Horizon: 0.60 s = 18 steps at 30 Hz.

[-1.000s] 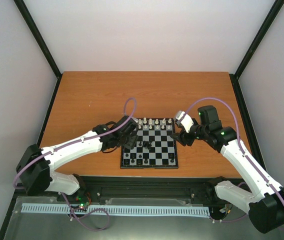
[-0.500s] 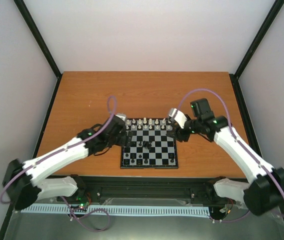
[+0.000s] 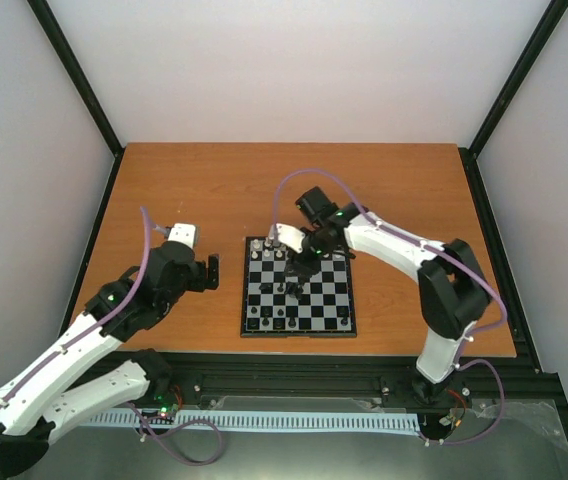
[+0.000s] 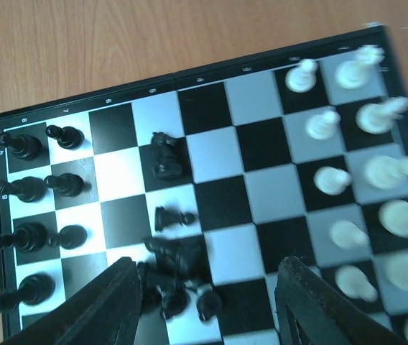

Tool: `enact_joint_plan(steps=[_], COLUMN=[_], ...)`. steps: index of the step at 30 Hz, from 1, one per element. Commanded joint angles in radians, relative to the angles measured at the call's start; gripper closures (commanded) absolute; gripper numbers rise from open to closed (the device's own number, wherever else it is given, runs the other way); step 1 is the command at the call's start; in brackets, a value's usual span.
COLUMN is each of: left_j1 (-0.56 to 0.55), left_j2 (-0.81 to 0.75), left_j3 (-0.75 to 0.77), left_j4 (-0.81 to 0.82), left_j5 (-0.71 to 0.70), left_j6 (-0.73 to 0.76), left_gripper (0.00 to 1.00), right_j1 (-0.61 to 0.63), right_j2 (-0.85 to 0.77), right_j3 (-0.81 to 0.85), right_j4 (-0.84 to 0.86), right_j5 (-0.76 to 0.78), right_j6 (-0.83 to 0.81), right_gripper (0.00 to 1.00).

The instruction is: Set up the chess pieces on the board

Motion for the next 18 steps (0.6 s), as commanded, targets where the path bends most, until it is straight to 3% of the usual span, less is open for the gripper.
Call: enact_joint_plan(steps=[1, 8, 18], left_j1=[0.04, 0.078, 0.078], left_j2=[-0.034, -0.011, -0.04], left_j3=[-0.021, -0.033, -0.045], left_j4=[0.011, 0.01, 0.019], left_j5=[-0.005, -0.013, -0.018], left_j6=[0.017, 0.033, 0.041], left_gripper=[0.0, 0.0, 0.0], right_j1=[0.071, 0.148, 0.205], right_j2=[0.089, 0.221, 0.265], right_j3=[0.073, 0.16, 0.165], right_j4=[-0.014, -0.025, -0.032], right_j5=[0.067, 0.148, 0.19], right_j6=[-0.011, -0.045, -0.074], right_gripper=[0.49, 0.49, 0.48])
